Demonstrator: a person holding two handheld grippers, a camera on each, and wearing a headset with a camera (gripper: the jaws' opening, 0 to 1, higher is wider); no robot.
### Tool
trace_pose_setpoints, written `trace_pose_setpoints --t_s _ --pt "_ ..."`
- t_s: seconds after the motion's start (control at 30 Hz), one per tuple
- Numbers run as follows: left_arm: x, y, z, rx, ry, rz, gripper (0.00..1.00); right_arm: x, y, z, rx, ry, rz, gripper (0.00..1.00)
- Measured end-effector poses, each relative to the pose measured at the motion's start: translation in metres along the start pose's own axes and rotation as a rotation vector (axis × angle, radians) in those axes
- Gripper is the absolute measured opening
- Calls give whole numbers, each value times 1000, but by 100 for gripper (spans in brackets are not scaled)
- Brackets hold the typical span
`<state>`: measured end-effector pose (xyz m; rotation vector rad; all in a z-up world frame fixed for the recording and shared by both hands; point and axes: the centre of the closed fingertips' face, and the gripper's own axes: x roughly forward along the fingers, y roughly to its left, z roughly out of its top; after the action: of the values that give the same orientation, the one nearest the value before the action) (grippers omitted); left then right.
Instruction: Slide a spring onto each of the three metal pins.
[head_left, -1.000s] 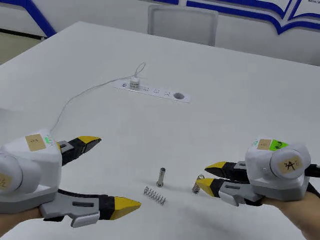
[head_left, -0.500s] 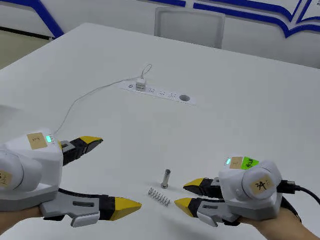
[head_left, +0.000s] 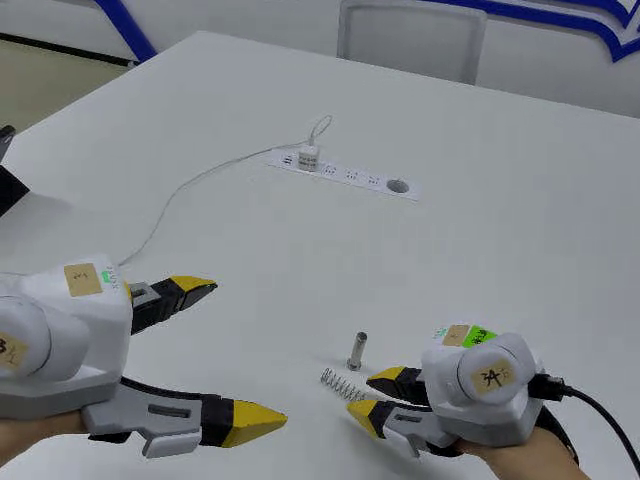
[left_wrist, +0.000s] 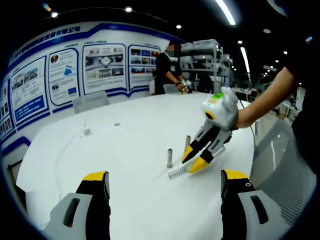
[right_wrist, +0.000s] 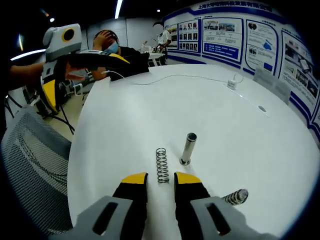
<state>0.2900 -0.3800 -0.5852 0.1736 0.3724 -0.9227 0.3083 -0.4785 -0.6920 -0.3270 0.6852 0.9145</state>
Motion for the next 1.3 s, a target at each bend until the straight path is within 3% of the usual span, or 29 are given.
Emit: trace_pose_setpoints --t_s 0.17,0.3,0.57,0.87,1.13,1.3 --pt "-2 5 -4 -10 10 8 93 8 1 -2 11 4 2 21" --pt "-2 4 -4 -15 11 3 93 11 -1 -9 12 21 -11 18" --pt "4 2 -3 -15 13 -7 93 11 -4 -6 8 6 -17 14" --pt "9 -5 15 5 -17 -21 92 10 -1 -5 9 2 -17 11" --pt "16 -17 21 20 -25 -63 91 -9 5 10 -21 -46 -5 11" --pt "21 -26 20 28 -16 -98 88 -24 6 12 -76 -39 -1 11"
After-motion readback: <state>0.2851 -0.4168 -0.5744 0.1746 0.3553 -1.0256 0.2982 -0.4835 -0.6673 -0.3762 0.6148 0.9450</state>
